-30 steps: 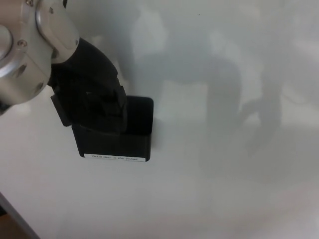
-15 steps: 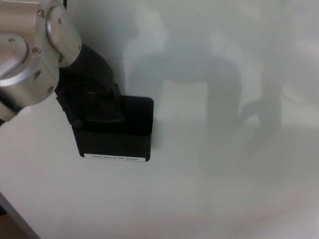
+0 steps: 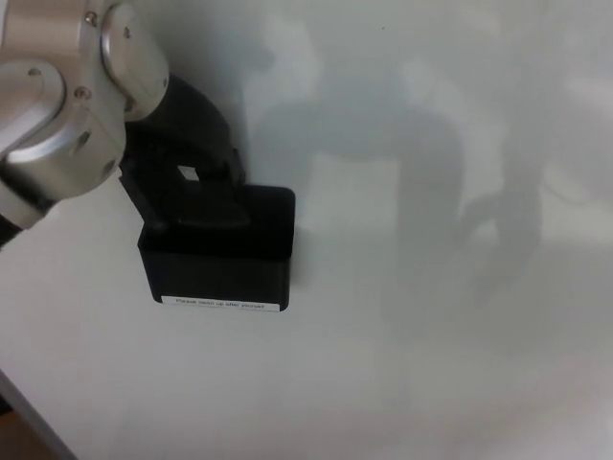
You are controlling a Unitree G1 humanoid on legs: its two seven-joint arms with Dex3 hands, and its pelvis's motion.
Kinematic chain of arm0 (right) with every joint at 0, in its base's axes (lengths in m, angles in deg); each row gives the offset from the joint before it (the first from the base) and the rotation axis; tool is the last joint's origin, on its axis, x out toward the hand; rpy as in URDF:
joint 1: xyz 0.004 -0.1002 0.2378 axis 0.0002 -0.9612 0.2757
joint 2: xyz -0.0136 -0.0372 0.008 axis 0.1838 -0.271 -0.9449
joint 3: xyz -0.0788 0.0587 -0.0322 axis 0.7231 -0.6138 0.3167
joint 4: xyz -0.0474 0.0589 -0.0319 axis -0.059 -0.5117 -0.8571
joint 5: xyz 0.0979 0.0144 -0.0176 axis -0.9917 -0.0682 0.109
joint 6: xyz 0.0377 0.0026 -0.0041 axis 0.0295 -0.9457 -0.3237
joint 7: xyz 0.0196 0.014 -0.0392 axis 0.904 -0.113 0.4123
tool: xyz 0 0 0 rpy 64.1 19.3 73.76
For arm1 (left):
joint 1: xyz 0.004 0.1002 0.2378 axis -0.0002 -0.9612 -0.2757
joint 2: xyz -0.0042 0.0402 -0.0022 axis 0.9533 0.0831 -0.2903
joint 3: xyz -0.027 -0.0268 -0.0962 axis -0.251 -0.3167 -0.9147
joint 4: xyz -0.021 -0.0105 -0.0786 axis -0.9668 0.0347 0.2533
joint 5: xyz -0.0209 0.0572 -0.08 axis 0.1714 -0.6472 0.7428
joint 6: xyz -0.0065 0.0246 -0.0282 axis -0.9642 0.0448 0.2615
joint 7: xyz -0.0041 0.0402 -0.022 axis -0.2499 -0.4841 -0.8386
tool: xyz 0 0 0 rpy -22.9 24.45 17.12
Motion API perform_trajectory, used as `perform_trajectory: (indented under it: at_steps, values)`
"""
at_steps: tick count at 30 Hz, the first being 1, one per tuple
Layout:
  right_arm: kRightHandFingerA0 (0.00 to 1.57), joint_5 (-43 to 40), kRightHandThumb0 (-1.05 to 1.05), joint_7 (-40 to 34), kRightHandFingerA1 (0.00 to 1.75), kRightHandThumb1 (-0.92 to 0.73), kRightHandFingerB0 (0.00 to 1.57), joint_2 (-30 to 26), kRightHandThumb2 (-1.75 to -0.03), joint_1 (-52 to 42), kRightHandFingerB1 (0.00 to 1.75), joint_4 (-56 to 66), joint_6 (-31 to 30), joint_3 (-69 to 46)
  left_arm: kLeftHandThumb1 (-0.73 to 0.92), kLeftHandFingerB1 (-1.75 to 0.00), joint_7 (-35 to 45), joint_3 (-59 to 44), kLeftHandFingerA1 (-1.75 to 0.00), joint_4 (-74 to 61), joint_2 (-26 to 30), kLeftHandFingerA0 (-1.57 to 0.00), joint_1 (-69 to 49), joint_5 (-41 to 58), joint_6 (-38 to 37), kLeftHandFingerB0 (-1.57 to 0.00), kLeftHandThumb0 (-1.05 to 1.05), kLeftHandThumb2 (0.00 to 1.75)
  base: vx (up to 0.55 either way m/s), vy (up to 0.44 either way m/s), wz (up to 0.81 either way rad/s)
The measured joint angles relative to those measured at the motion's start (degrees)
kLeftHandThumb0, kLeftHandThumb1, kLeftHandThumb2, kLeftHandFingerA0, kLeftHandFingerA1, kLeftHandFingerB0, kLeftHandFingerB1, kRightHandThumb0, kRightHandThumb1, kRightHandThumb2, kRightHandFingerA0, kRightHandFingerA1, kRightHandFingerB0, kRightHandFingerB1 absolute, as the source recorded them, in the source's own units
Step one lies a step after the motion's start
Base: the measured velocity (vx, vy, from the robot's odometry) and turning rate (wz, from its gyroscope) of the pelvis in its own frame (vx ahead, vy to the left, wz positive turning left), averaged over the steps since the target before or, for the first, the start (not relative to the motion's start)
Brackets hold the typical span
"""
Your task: A magnetic marker holder is on the left hand side of the white board, the robot put the index and middle finger into the opening of the container and pull off the magnetic holder and hand it to a human on the left hand side.
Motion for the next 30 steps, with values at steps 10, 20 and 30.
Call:
perform_trajectory:
  at_steps: [10,20,30]
  values:
    - [0.58,-0.01,-0.61,-0.03,0.58,-0.57,0.16,-0.01,-0.83,-0.11,0.4,-0.02,0.19,-0.07,0.77,-0.2,1.57,0.12,-0.59,-0.32,-1.09,-0.48,0.2,-1.58,0.23,-0.05,-0.94,1.15,0.0,0.0,0.0]
    - [0.59,-0.01,-0.63,-0.09,0.58,-0.57,0.17,0.0,-0.85,-0.1,0.41,-0.01,0.36,-0.07,0.92,-0.18,2.54,0.4,-0.41,0.48,-2.19,-0.26,-2.59,-2.2,0.74,0.0,-0.98,0.76,0.0,0.0,0.0]
    - [0.58,0.02,-0.62,-0.09,0.57,-0.57,0.17,0.0,-0.84,-0.05,0.41,0.01,0.63,0.01,0.92,-0.19,2.34,1.13,-0.41,1.49,-3.54,-0.24,-6.28,-3.47,0.66,0.0,-0.97,0.74,0.0,0.0,0.0]
